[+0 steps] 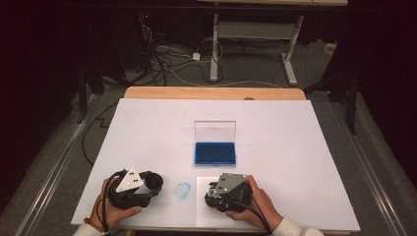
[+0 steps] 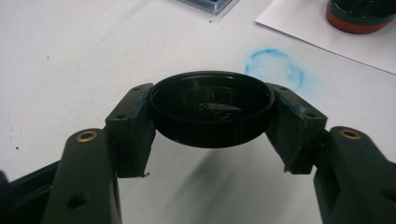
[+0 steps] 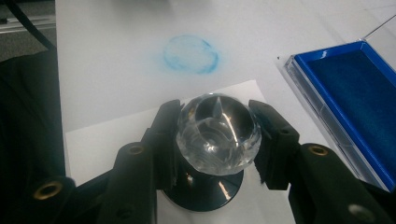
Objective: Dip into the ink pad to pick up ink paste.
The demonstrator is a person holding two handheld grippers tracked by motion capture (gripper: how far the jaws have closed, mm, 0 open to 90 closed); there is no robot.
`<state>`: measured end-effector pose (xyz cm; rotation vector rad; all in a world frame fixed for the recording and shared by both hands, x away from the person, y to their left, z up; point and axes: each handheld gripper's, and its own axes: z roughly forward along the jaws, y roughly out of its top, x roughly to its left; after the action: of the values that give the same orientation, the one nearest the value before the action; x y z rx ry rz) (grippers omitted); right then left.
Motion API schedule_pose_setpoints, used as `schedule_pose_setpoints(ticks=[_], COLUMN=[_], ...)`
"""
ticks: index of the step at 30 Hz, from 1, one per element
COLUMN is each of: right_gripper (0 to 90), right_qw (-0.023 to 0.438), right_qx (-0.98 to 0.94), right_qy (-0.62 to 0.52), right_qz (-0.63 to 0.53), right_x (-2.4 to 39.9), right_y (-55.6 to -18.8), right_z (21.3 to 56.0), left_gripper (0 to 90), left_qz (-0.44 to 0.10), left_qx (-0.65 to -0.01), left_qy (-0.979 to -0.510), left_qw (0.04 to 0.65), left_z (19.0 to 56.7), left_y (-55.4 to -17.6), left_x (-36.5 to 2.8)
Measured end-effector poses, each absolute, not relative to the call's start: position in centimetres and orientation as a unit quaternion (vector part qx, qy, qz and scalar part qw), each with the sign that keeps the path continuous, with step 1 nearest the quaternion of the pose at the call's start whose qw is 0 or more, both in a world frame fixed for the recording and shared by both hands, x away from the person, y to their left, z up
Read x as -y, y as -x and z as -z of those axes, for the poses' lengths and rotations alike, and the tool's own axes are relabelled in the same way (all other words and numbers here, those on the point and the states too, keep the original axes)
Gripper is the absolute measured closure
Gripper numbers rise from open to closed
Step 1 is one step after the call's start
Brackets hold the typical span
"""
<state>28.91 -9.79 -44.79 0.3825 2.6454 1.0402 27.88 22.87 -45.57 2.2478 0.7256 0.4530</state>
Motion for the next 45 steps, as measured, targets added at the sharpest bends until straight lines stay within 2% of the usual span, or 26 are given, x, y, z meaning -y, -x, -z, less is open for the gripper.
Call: schedule_pose_setpoints(ticks=[14, 39, 45], right_gripper=[57.1, 56.9, 56.9], right_qw=[0.119, 0.133, 0.119], right_qx=[-0.912, -0.914, -0.91], right_qy=[-0.14, -0.134, -0.145], right_qz=[-0.367, -0.358, -0.369], right_x=[10.34, 9.93, 10.44], right_y=[-29.3, -28.87, -29.28], right_z=[44.85, 44.95, 44.28], left_gripper=[36.6, 36.6, 36.6], left_qz=[-0.175, -0.173, -0.175], left_qx=[-0.282, -0.281, -0.281], left_qy=[-0.871, -0.873, -0.871], left_qw=[0.362, 0.359, 0.363], left_z=[45.54, 45.62, 45.47], left_y=[-27.78, -27.89, -27.85], left_x=[-23.0, -22.8, -22.91])
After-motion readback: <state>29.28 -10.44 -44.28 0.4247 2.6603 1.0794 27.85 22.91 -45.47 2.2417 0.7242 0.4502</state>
